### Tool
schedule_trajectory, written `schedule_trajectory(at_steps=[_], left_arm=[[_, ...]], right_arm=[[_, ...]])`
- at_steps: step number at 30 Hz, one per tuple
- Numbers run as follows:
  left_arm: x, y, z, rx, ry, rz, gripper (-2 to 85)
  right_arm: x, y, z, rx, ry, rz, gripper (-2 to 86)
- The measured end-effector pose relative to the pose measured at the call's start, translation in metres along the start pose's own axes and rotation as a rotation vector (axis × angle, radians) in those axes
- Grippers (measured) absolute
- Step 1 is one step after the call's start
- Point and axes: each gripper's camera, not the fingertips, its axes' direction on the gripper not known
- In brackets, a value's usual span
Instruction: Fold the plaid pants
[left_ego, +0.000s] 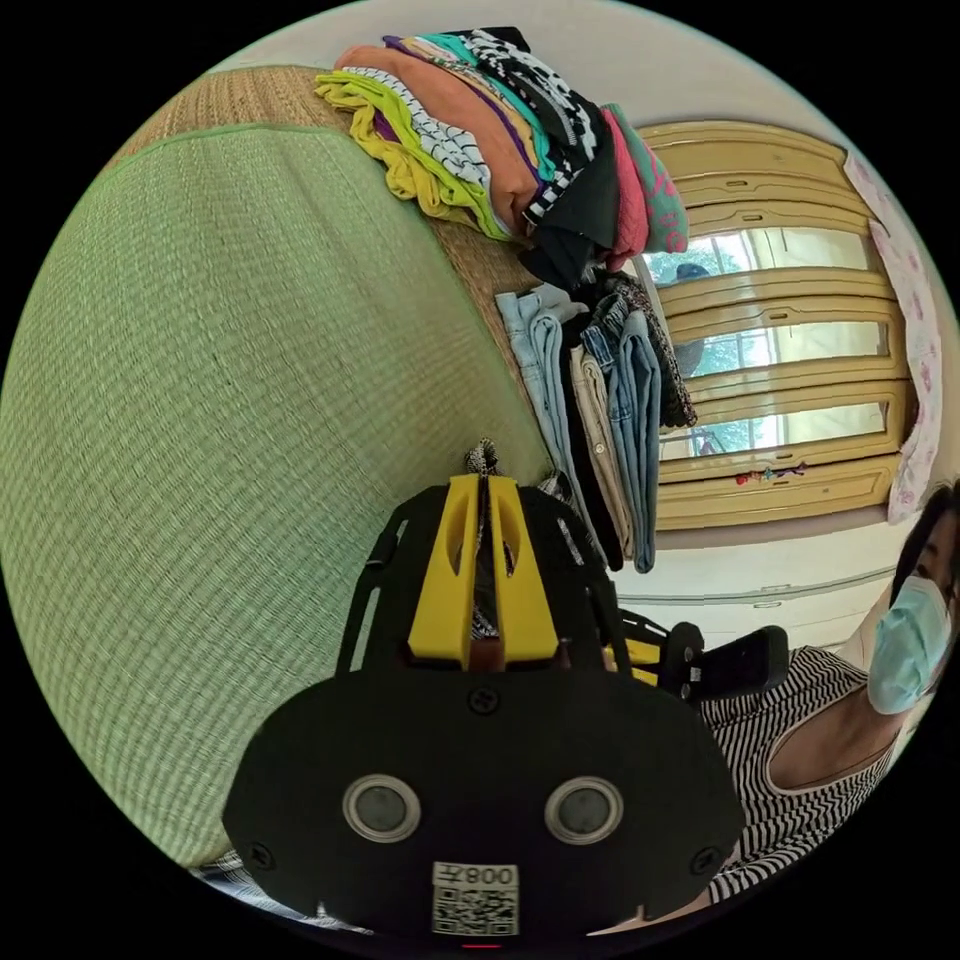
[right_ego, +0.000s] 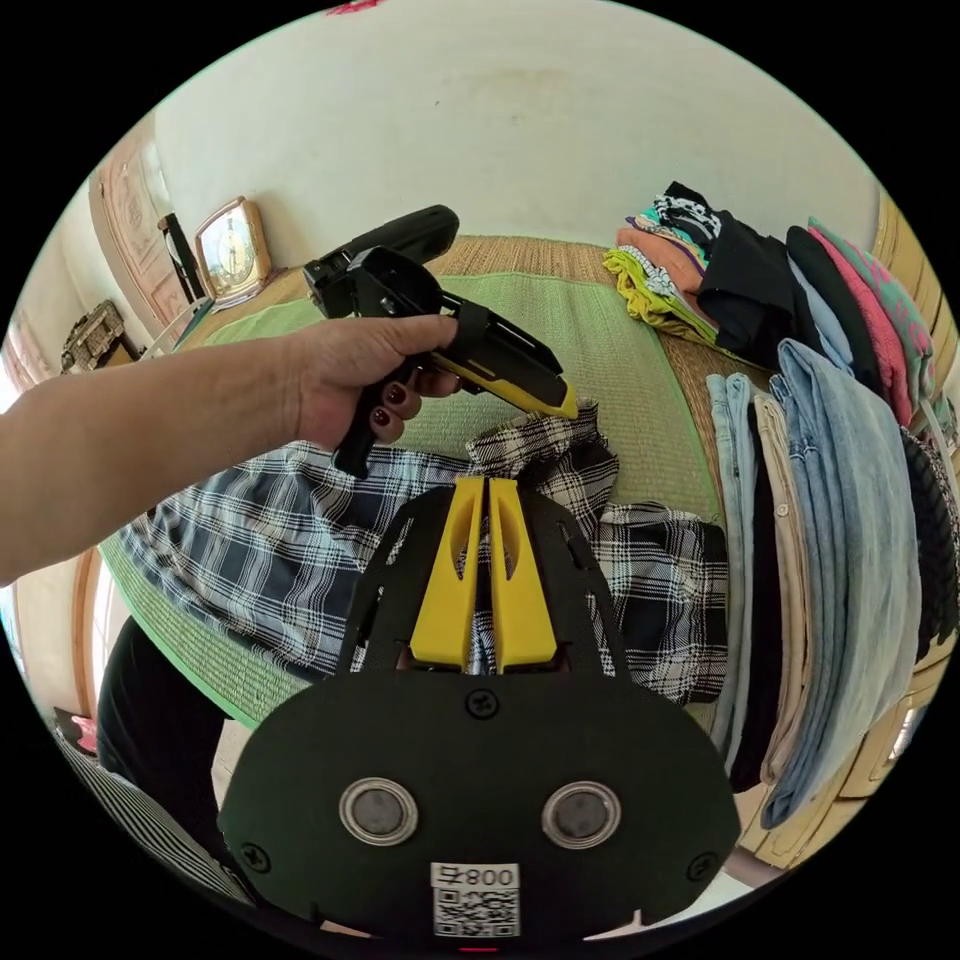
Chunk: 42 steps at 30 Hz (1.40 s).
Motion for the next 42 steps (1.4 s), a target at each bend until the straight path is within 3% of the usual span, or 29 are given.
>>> schedule_trajectory(at_steps=[6, 10, 17, 24, 42], left_arm=[[0.053, 0.001, 0.004, 0.089, -0.002, 0.101, 1.8], [0.095, 0.000, 0.031, 0.098, -0.115, 0.179, 1.6], [0.116, -0.004, 0.103, -0.022, -0.252, 0.174, 2.0], [0.114, -0.005, 0.135, -0.048, -0.236, 0.145, 3.3], [0.132, 0.059, 0.090, 0.089, -0.223, 0.213, 4.6]], right_arm=[[0.045, 0.032, -0.052, 0.125, -0.110, 0.120, 0.5], [0.080, 0.058, -0.072, 0.149, -0.165, 0.235, 0.5], [0.140, 0.100, -0.067, 0.071, -0.207, 0.440, 0.4], [0.174, 0.116, -0.056, 0.027, -0.226, 0.538, 0.4], [0.165, 0.076, -0.060, -0.015, -0.049, 0.405, 0.2]])
